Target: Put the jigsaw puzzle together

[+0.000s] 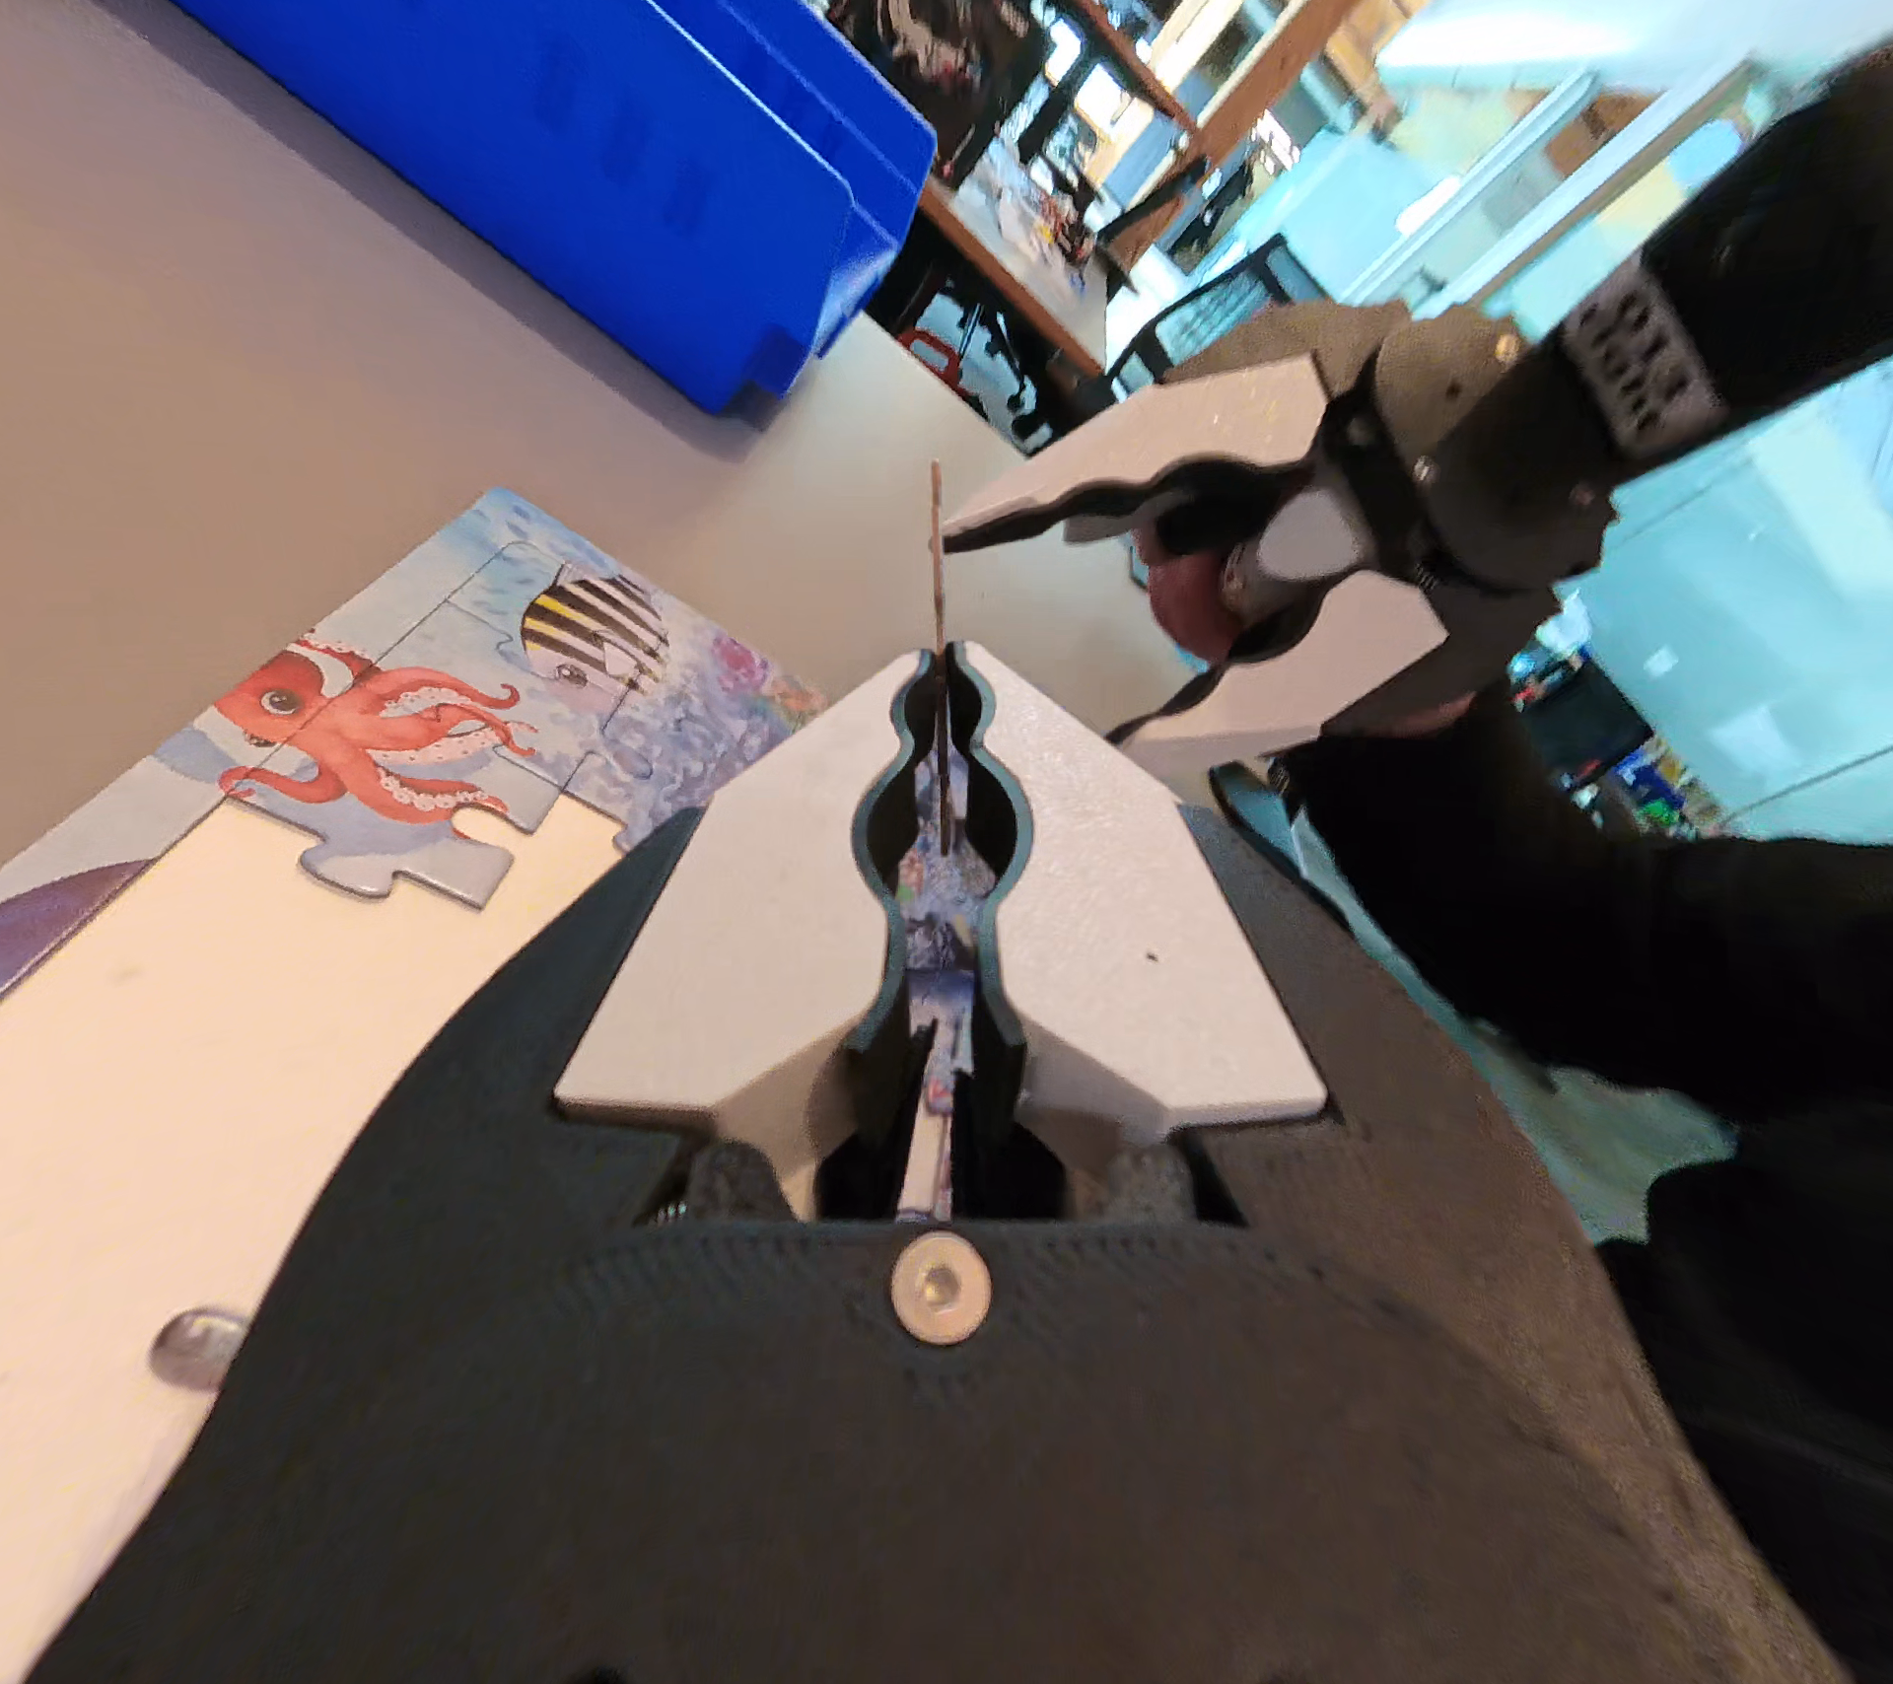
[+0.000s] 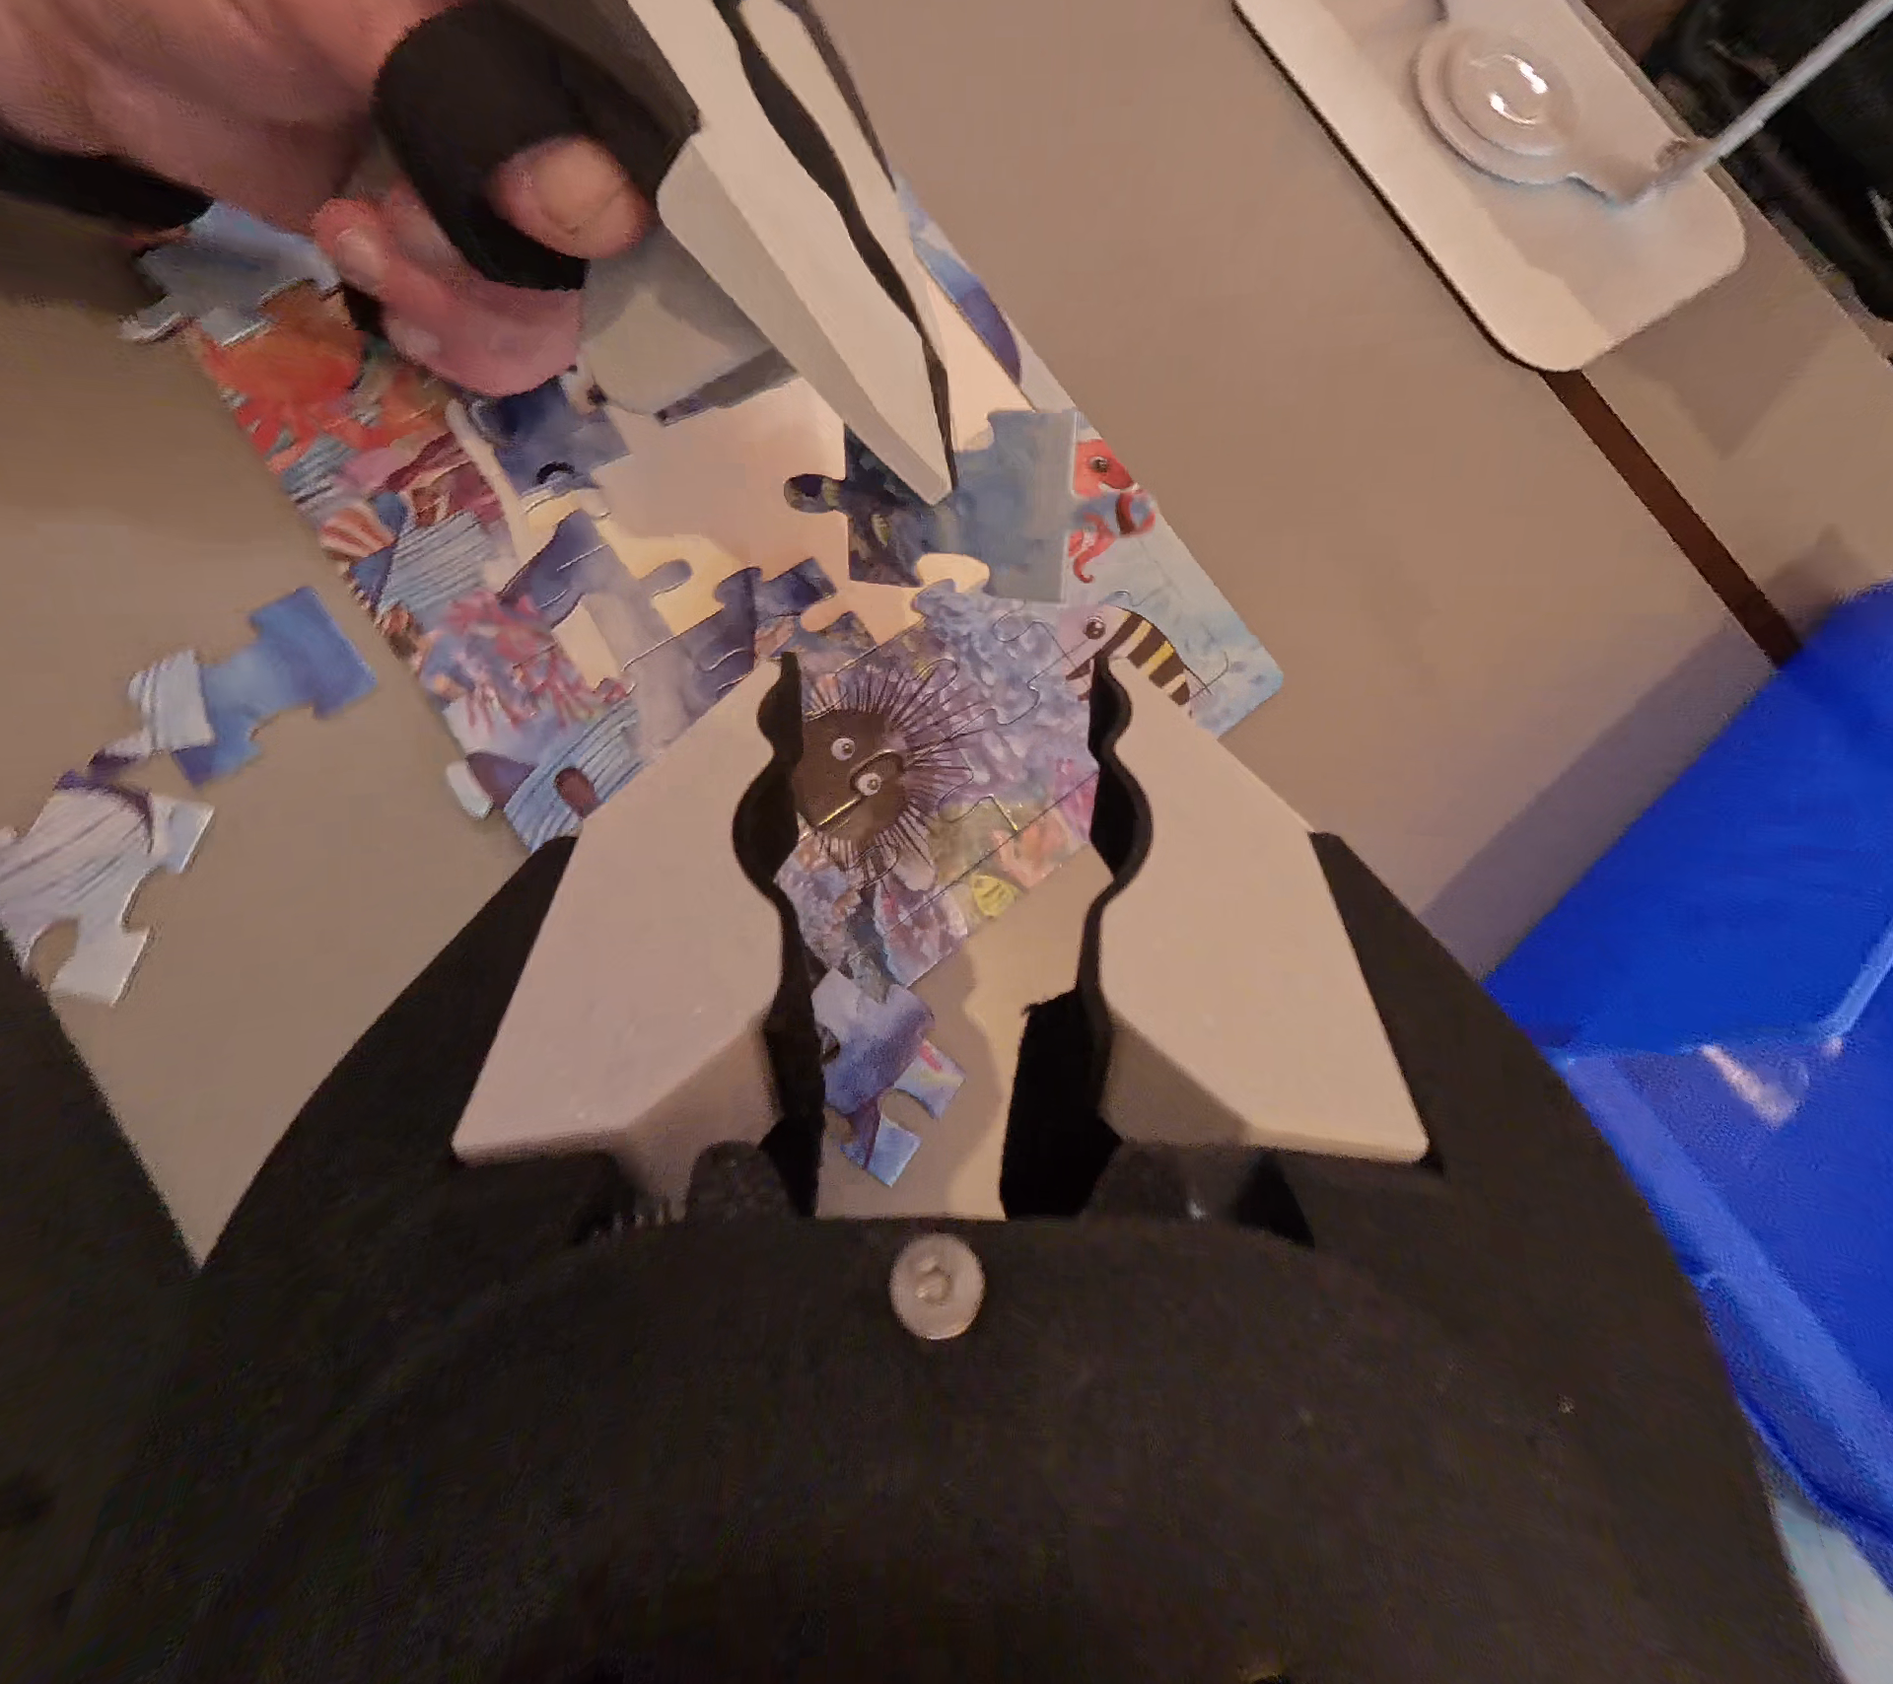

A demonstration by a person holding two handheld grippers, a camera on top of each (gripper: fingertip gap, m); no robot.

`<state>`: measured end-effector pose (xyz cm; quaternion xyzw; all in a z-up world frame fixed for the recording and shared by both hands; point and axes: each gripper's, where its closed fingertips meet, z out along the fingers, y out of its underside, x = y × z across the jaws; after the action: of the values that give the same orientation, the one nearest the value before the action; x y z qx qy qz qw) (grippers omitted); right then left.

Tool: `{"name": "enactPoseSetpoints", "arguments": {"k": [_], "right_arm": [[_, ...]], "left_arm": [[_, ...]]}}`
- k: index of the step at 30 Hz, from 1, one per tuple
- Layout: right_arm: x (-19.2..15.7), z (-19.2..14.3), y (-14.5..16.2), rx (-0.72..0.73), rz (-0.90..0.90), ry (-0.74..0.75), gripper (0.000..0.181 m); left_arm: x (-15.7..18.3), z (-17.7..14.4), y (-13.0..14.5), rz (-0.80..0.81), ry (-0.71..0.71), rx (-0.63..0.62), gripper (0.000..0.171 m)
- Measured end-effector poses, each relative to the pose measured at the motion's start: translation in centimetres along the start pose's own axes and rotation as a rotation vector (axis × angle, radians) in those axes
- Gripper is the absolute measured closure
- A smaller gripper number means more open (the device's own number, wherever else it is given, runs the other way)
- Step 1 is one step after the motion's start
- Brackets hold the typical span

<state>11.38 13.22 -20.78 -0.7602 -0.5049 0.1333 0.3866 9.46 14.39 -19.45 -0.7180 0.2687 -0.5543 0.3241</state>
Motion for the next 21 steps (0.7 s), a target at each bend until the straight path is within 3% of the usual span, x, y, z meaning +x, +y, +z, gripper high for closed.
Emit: {"name": "enactPoseSetpoints", "arguments": {"k": [4, 11, 15, 17, 21], "right_arm": [[0.6, 1.0, -0.7, 0.023, 0.029, 0.080, 0.111], [0.8, 1.5, -1.9, 0.008, -0.055, 0.141, 0.134], [0.8, 1.8, -1.9, -0.009, -0.080, 0.117, 0.134], [0.9, 2.1, -2.1, -0.026, -0.113, 0.088, 0.134], [0.7, 3.5, -1.3, -0.148, -0.210, -0.060, 0.134]], "left_arm": [[0.5, 0.1, -0.5, -0.037, 0.009, 0.043, 0.171], [0.8, 0.3, -0.6, -0.094, 0.026, 0.079, 0.171], [0.4, 0.1, -0.7, -0.104, 0.027, 0.081, 0.171], [-0.7, -0.7, -1.1, -0.043, -0.050, 0.071, 0.148], [-3.3, -3.3, -1.3, 0.125, -0.209, -0.028, 0.143]]}}
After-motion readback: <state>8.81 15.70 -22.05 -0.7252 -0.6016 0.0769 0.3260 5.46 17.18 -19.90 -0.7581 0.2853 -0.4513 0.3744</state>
